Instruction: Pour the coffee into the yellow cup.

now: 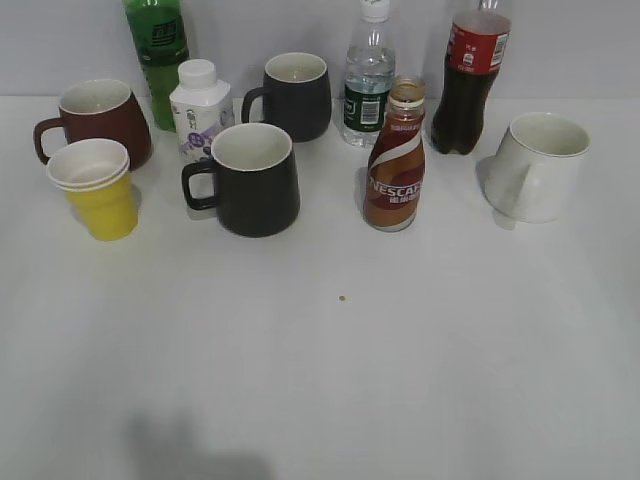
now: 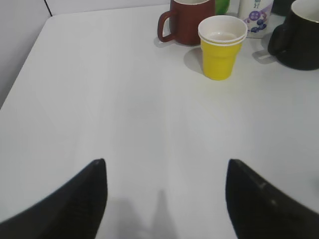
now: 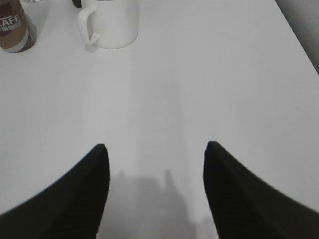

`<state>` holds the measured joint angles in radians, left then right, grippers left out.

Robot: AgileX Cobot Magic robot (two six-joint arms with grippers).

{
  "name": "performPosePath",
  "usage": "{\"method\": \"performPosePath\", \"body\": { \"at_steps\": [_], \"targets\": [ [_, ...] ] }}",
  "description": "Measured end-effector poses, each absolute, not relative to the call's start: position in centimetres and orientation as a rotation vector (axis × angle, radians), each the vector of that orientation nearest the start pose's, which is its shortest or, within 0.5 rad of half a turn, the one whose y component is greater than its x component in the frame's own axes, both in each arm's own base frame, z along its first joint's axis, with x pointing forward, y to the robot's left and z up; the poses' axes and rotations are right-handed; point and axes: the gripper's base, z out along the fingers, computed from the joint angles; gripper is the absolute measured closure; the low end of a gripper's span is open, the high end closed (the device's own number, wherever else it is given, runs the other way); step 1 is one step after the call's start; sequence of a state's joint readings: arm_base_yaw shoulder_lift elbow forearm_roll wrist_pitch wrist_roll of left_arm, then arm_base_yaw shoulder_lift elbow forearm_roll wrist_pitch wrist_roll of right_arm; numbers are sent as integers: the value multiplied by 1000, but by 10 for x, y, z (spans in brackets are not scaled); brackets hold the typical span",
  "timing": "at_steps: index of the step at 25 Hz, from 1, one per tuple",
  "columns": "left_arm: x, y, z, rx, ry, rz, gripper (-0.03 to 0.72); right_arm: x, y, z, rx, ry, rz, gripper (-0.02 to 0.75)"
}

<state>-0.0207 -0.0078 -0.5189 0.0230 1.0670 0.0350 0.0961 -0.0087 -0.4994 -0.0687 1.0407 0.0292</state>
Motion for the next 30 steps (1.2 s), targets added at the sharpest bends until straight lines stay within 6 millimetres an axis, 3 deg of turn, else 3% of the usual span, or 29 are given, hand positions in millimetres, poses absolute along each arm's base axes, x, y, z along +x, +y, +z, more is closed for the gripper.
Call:
{"method": "performPosePath", "body": {
  "at_steps": [30],
  "targets": [
    [-9,2,282,55,2023,36,123,-5,-6,279,-65,2013,-2,290]
  ]
}}
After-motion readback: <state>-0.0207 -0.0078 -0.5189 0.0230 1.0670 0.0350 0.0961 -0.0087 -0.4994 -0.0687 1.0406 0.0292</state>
